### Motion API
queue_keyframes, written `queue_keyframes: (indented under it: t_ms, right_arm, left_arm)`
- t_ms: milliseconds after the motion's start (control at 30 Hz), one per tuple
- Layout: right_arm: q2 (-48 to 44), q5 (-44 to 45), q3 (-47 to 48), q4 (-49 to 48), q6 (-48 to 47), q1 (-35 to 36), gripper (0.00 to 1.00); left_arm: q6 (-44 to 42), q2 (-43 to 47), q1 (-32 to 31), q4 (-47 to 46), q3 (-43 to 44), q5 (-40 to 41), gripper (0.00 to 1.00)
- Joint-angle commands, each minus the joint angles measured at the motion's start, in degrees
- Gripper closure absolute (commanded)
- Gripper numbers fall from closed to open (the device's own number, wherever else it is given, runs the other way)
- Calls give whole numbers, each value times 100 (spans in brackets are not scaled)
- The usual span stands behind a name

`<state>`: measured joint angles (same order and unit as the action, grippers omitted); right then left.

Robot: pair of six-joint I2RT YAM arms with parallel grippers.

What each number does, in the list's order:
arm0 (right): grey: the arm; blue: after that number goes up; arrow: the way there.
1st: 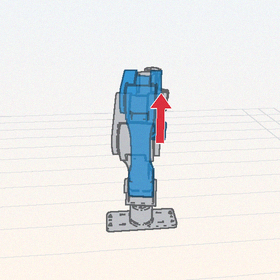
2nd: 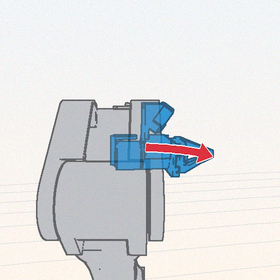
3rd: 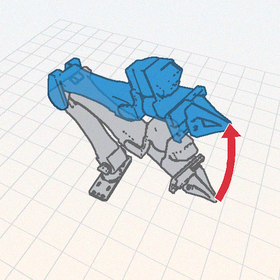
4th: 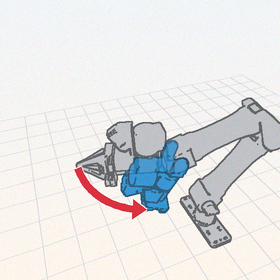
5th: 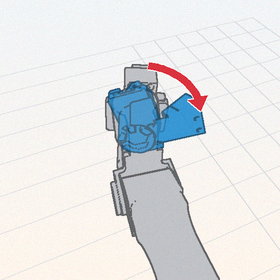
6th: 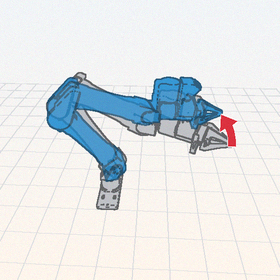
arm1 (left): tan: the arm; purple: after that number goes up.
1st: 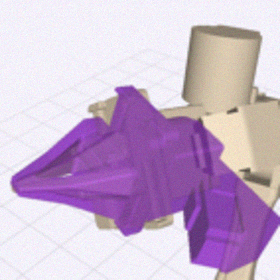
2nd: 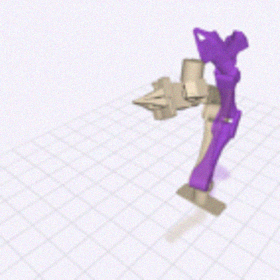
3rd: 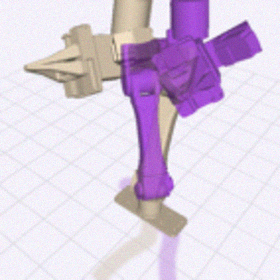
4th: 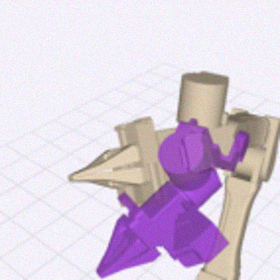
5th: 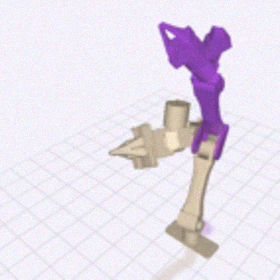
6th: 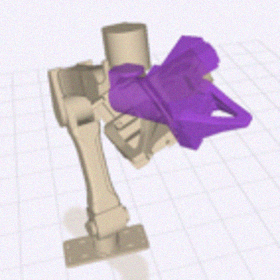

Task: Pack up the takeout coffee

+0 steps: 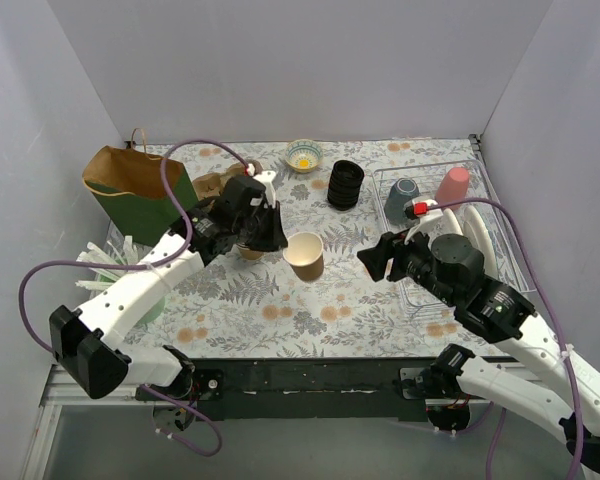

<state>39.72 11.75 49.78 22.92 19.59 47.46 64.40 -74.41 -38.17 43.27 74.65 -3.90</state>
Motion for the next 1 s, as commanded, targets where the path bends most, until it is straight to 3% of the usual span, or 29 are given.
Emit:
queue_keyframes:
  t_ms: [0,300,800,967]
  right_arm:
    - [-210,626,-30,-7,167,-18,34]
    - [-404,741,-144,-103,176,-18,33]
    - [-343,697,-399,-349,88,-18,32]
    - [-290,715,-425,-402,88,-18,31]
  left_arm:
    - [204,163,-164,-432,-529,-49,100]
    - [415,-73,-419,-1276,-1611,-128,100]
    - [363,-337,-621,-1742,-2086,654,100]
    - [257,-363,-691,-1804,-2139,663,94]
